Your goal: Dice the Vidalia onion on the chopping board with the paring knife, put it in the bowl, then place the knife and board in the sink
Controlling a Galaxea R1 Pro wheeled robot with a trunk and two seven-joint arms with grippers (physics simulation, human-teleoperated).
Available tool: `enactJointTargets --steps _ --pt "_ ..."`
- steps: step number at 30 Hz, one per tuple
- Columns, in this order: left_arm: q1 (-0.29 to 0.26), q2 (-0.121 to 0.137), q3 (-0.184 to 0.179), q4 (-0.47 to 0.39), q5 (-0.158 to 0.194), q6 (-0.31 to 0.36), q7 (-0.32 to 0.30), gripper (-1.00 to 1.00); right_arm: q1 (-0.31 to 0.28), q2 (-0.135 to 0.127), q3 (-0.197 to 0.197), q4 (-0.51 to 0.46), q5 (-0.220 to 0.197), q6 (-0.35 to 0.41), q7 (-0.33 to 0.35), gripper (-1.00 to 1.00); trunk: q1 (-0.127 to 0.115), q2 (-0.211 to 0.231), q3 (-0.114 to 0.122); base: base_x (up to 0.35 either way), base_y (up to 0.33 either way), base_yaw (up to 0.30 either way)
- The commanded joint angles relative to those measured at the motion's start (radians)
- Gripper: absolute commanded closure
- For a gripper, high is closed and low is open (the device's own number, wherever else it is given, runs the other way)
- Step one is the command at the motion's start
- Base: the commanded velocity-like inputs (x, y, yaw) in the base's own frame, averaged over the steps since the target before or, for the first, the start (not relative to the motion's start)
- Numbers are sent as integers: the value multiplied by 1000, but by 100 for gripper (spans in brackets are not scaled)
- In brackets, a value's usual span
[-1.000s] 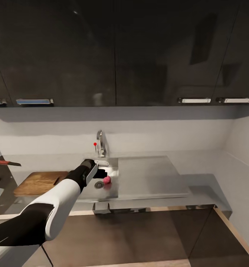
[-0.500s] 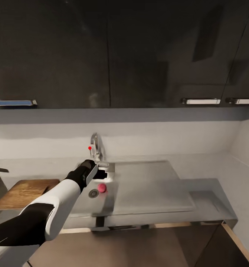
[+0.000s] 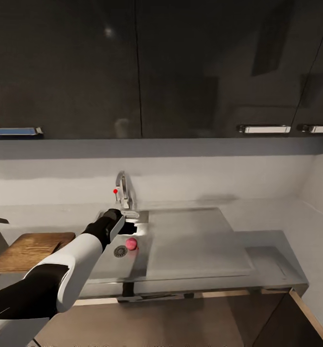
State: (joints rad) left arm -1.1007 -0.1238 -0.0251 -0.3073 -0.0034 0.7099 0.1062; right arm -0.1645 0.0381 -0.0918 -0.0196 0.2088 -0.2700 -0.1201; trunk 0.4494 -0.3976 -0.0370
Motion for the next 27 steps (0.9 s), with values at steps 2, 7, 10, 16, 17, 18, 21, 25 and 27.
enactJointTargets --steps 2,7,10,16,17,18,21,25,27 --pt "-1 2 -3 -1 0 5 3 -100 -1 0 -8 1 11 -3 -4 -100 1 -2 -5 0 0 0" --pt "0 4 -3 -1 0 5 3 -100 -1 0 -9 1 11 -3 -4 -100 1 -2 -12 0 0 0" --pt "-1 4 -3 -1 0 5 3 -100 -1 1 -8 1 11 -3 -4 -100 1 -2 -16 0 0 0" --pt "0 4 -3 -1 0 5 3 -100 -1 2 -8 0 11 -3 -4 -100 1 -2 -24 13 0 0" --pt "-1 4 -3 -1 0 5 3 -100 -1 2 -8 1 11 -3 -4 -100 1 -2 -26 93 -5 0" --pt "-1 4 -3 -1 0 5 3 -100 -1 2 -8 1 11 -3 -4 -100 1 -2 -27 135 -33 0" --pt "-1 4 -3 5 -1 5 3 -100 -1 2 -8 1 11 -3 -4 -100 1 -2 -30 190 -82 0" --pt "-1 4 -3 18 -1 5 3 -100 -1 2 -8 1 11 4 -2 -100 1 -2 -31 148 -56 0" --pt "-1 4 -3 24 -1 5 3 -100 -1 5 -8 0 10 15 -1 -100 1 -2 -32 43 -14 0"
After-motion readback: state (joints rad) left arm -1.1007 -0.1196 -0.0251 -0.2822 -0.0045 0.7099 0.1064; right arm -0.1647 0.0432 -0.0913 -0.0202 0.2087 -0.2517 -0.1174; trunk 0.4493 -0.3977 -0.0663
